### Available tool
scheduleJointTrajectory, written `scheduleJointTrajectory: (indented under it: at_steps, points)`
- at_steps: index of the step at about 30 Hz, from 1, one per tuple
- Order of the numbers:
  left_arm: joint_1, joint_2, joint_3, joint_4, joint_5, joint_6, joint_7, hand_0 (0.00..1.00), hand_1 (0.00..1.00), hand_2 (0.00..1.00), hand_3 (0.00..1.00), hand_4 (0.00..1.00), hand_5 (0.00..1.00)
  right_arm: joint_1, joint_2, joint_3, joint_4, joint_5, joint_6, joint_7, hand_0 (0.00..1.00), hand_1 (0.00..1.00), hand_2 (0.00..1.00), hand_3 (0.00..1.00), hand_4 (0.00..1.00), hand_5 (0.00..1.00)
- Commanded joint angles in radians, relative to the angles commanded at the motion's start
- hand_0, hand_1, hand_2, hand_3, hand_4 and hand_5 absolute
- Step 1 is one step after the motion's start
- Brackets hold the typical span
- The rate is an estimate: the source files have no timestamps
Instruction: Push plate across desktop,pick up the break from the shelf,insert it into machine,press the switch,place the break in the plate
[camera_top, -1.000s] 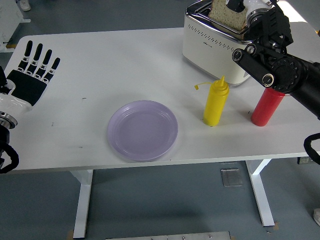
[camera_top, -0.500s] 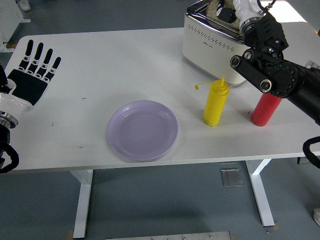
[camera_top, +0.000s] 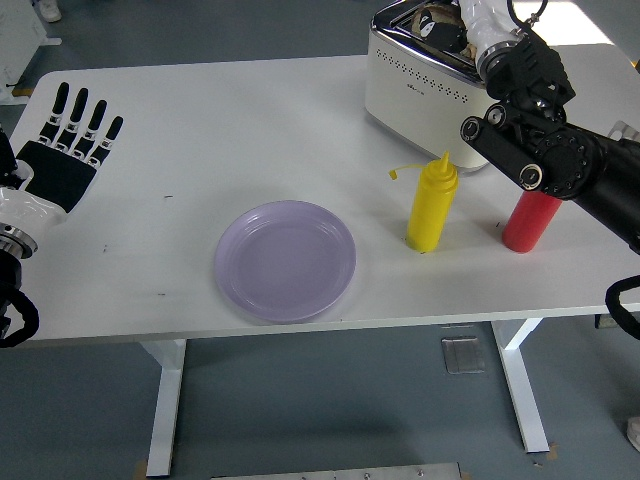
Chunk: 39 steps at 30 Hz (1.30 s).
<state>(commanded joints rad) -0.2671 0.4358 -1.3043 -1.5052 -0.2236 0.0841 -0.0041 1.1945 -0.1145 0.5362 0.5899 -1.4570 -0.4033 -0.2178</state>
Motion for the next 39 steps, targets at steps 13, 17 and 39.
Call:
scheduleJointTrajectory:
  at_steps: [13,17,39]
  points:
    - [0.001,-0.003,-0.003,-0.001,-0.006,0.001,0.002,0.846,0.772,0.722,0.731,0.784,0.998,-0.014,-0.059,0.101,0.079,-0.068,-0.001,0.003,0.492,0.677,0.692,0.706,0.496,0.139]
    - [0.002,-0.006,-0.008,-0.006,-0.012,0.000,0.004,0.841,0.766,0.716,0.725,0.783,0.998,-0.036,-0.110,0.163,0.151,-0.097,0.008,-0.001,0.470,0.630,0.657,0.667,0.418,0.002]
    - [0.023,-0.026,-0.039,-0.026,-0.025,0.000,0.007,0.835,0.762,0.712,0.719,0.785,0.998,-0.317,-0.462,0.478,0.642,-0.333,0.254,-0.032,0.376,0.478,0.561,0.503,0.279,0.002]
